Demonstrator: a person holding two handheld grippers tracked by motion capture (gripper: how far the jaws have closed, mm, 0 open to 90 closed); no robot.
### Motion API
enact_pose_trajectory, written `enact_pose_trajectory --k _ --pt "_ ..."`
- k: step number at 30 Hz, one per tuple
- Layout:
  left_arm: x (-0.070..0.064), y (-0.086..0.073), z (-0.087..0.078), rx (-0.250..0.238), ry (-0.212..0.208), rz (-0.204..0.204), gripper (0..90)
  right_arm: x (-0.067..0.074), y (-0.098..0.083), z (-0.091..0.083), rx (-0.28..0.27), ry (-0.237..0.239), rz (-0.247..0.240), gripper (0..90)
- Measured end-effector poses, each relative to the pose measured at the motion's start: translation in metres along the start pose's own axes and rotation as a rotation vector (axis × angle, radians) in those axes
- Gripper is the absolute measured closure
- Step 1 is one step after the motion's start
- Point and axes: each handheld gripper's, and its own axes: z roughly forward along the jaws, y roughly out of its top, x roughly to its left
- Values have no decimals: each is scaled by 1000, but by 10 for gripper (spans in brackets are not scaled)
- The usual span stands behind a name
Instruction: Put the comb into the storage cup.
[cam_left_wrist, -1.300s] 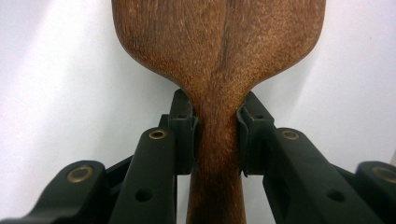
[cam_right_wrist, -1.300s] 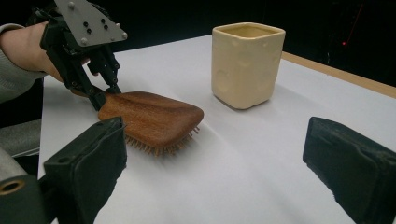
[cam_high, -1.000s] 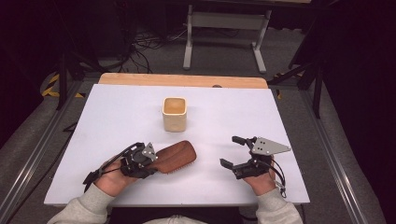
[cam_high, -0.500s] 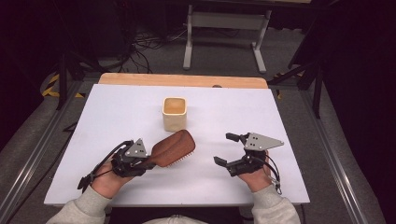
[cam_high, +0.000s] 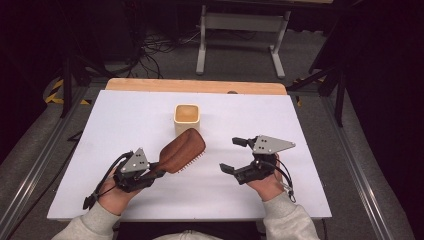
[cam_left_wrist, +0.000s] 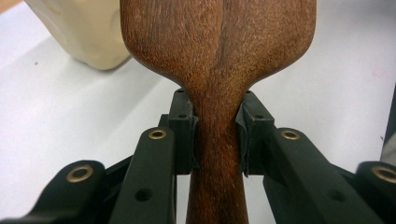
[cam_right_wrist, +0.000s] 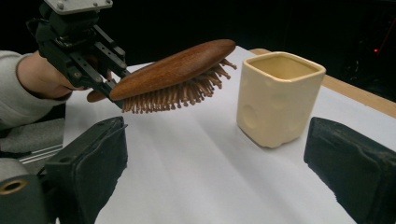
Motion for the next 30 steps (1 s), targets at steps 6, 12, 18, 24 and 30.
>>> enact_pose_trajectory --k 6,12,18,24,30 --pt "-2 -4 0 -54 20 3 722 4 10 8 13 15 3 68" --pt "-4 -5 -2 -73 36 12 722 9 22 21 51 38 1 63" --pt "-8 -4 -1 -48 78 26 722 9 31 37 94 72 58 64" --pt "-8 -4 -2 -54 80 33 722 8 37 55 151 84 76 64" --pt "-8 -4 -3 -58 79 31 722 8 41 70 184 79 81 63"
